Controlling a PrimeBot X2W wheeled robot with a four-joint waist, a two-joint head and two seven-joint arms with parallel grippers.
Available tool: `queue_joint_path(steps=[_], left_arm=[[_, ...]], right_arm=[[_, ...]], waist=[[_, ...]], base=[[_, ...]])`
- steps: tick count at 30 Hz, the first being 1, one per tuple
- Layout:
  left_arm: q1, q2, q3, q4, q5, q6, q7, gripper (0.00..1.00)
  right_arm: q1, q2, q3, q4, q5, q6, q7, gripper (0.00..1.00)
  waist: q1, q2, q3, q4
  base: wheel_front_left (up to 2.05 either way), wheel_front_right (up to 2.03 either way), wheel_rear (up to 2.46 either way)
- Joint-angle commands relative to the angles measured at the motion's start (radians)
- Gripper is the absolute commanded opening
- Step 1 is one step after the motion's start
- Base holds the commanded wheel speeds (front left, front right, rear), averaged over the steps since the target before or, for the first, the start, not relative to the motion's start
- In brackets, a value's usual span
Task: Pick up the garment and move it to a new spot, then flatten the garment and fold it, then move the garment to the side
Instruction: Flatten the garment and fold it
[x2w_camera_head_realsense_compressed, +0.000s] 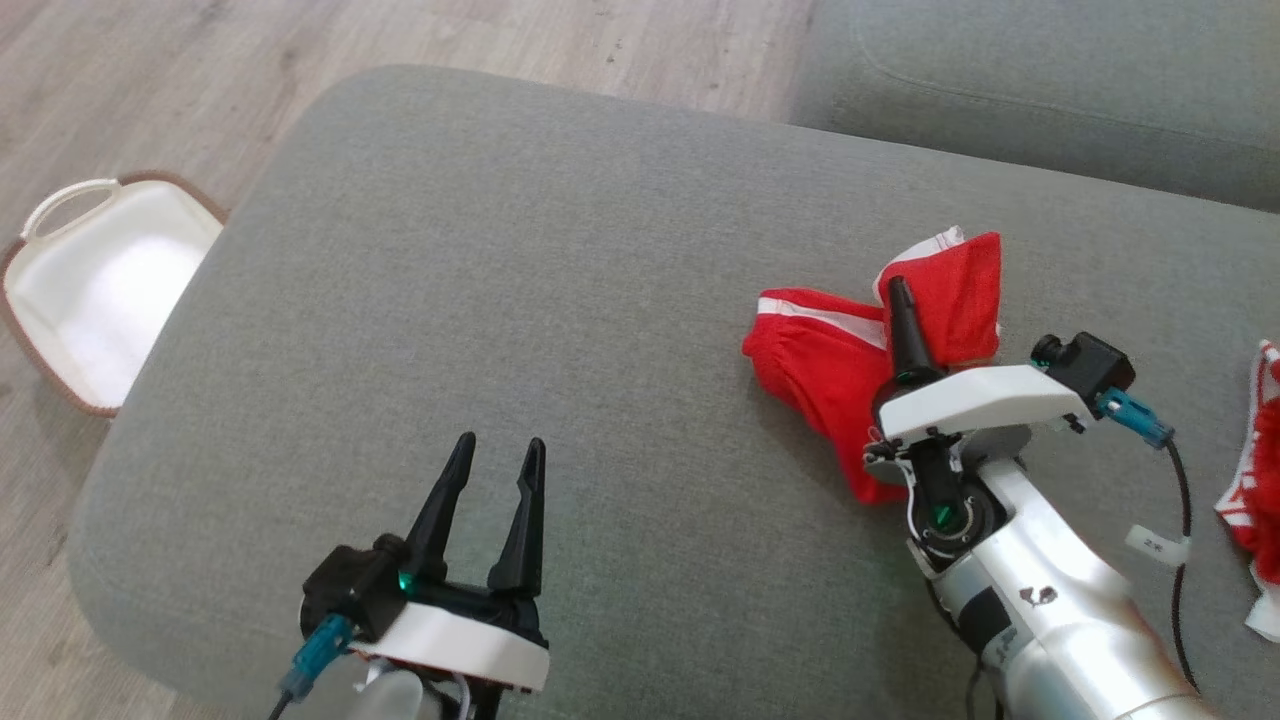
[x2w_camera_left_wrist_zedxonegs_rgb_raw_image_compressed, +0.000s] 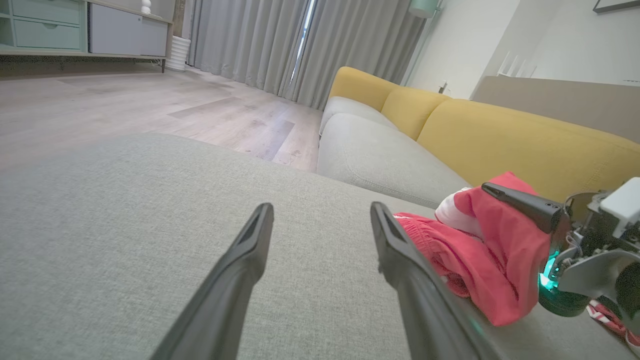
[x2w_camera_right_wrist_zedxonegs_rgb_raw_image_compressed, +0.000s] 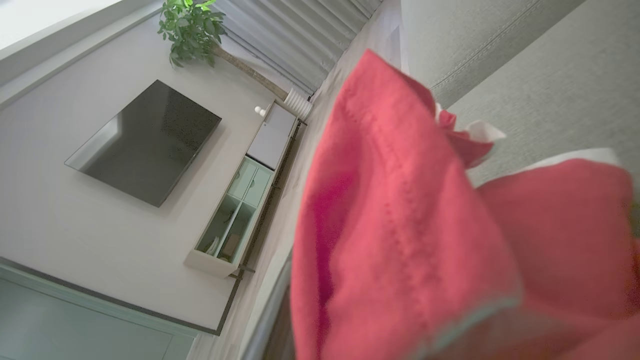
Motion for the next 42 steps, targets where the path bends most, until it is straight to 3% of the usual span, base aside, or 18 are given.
queue_joint_path(steps=[1,8,9,10,22,26,34,42], left_arm=[[-0.038,0.003,0.027,-0.024,0.005,0.002,-0.008,1.00],[-0.037,0.003,0.029,-0.023,0.004,0.002,-0.008,1.00],[-0.037,0.003,0.028,-0.024,0.004,0.002,-0.008,1.00],[-0.037,0.003,0.027,-0.023,0.005,0.002,-0.008,1.00],[-0.039,0.002,0.014,-0.019,0.000,0.002,-0.008,1.00],[-0.039,0.002,0.011,-0.016,-0.002,0.002,-0.008,1.00],[-0.034,0.002,0.025,-0.012,-0.001,0.002,-0.008,1.00],[-0.035,0.005,0.040,-0.027,0.007,0.002,-0.008,1.00]], right_arm=[[-0.033,0.013,0.028,-0.029,0.001,-0.001,-0.006,0.00],[-0.043,0.013,0.083,-0.009,-0.044,-0.001,-0.006,0.00],[-0.049,0.013,0.086,-0.001,-0.065,-0.001,-0.006,0.43],[-0.051,0.013,0.090,0.011,-0.078,-0.001,-0.006,1.00],[-0.117,0.013,0.201,0.094,-0.222,-0.001,-0.006,1.00],[-0.114,0.013,0.261,0.105,-0.217,-0.001,-0.002,1.00],[-0.090,0.013,0.442,0.090,-0.156,-0.001,0.115,1.00],[-0.128,0.013,0.465,0.109,-0.144,-0.001,0.063,1.00]], waist=[[0.0000,-0.0001,-0.001,0.012],[0.0000,-0.0001,0.001,0.031],[0.0000,-0.0001,0.001,0.033],[0.0000,-0.0001,0.001,0.035],[0.0000,-0.0001,0.002,0.056],[0.0000,-0.0001,0.000,0.061],[0.0000,-0.0001,-0.014,0.043],[0.0000,-0.0001,-0.027,-0.034]], base=[[0.00,0.00,0.00],[0.00,0.00,0.00],[0.00,0.00,0.00],[0.00,0.00,0.00],[0.00,0.00,0.00],[0.00,0.00,0.00],[0.00,0.00,0.00],[0.00,0.00,0.00]])
